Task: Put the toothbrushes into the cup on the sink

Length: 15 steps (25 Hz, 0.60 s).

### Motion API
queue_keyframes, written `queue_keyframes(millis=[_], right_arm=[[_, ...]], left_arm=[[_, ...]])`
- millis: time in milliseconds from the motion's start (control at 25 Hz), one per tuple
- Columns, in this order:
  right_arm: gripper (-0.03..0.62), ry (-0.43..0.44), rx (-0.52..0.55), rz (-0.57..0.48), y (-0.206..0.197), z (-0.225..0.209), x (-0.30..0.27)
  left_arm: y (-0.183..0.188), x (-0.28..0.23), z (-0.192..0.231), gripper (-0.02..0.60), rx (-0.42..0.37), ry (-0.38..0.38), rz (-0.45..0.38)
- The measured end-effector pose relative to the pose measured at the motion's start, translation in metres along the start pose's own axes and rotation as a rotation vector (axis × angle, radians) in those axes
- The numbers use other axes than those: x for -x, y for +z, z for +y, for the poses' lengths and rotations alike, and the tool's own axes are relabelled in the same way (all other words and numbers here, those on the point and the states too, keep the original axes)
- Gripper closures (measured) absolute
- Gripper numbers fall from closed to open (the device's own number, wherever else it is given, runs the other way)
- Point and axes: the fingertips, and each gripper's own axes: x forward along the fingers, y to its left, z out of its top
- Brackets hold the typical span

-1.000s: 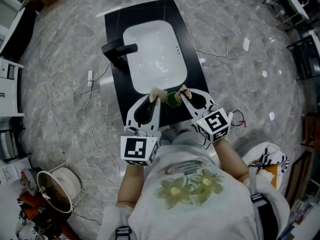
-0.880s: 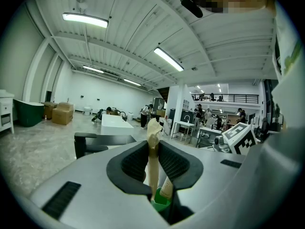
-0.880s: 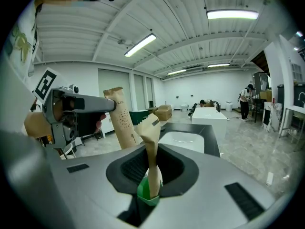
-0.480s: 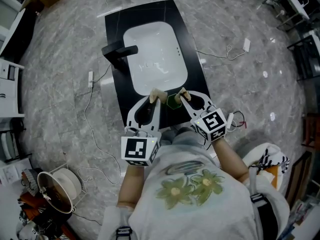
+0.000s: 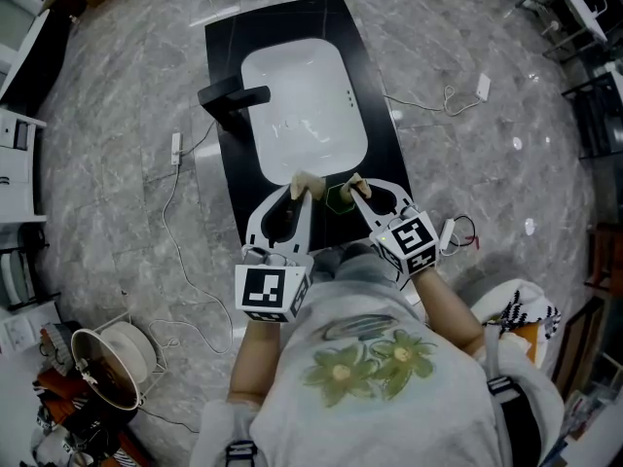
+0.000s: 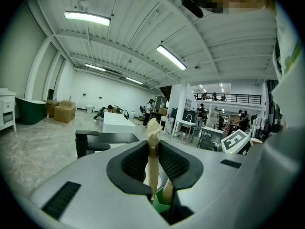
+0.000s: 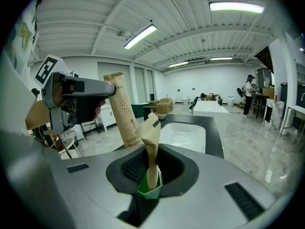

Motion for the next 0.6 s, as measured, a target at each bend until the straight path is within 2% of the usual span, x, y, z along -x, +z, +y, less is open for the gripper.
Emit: queue_keyframes(millis=[600], right_arm=[[0.533, 0.011, 0.006, 0.046, -0.017, -0.007, -0.011]], left_arm=[[-0.004, -0.013, 0.005, 0.499, 0.003, 0.006, 0.017]])
